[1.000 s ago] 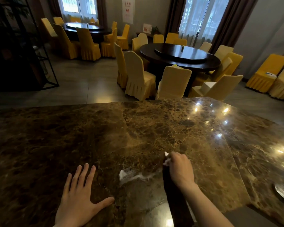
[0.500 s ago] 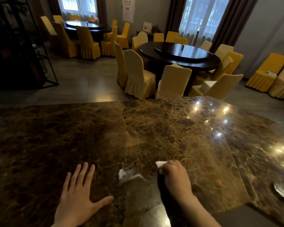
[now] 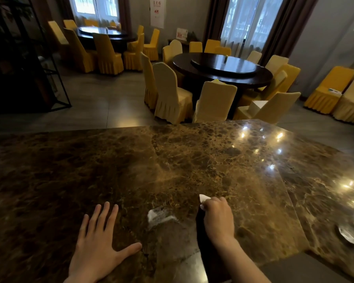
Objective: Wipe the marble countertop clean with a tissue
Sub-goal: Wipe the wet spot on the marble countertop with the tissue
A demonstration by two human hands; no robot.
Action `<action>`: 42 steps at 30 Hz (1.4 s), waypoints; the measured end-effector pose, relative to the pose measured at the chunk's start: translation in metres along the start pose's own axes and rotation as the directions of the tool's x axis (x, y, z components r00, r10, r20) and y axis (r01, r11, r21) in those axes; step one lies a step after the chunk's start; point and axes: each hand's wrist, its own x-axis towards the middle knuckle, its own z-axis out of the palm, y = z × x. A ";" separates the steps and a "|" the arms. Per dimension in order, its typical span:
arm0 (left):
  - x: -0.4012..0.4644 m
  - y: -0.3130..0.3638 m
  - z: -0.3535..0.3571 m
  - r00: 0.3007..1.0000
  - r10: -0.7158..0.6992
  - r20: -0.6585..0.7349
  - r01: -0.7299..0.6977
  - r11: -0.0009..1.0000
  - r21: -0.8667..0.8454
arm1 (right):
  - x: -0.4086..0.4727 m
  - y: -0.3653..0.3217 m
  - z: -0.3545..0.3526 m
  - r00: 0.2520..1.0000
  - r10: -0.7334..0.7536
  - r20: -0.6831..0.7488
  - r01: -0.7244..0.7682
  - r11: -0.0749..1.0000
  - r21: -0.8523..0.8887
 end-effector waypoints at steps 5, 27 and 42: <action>0.001 -0.001 0.001 1.000 -0.005 0.013 0.005 1.000 0.006 | -0.034 -0.036 0.015 0.961 -0.243 0.132 0.235 0.969 0.075; 0.001 -0.005 0.008 0.999 0.026 -0.036 -0.028 0.998 -0.062 | -0.007 -0.064 0.024 0.891 -0.416 0.182 0.424 0.905 -0.010; -0.001 -0.005 0.007 0.997 0.034 -0.065 -0.037 0.998 -0.042 | -0.043 -0.091 0.044 0.858 -0.485 0.167 0.478 0.874 0.082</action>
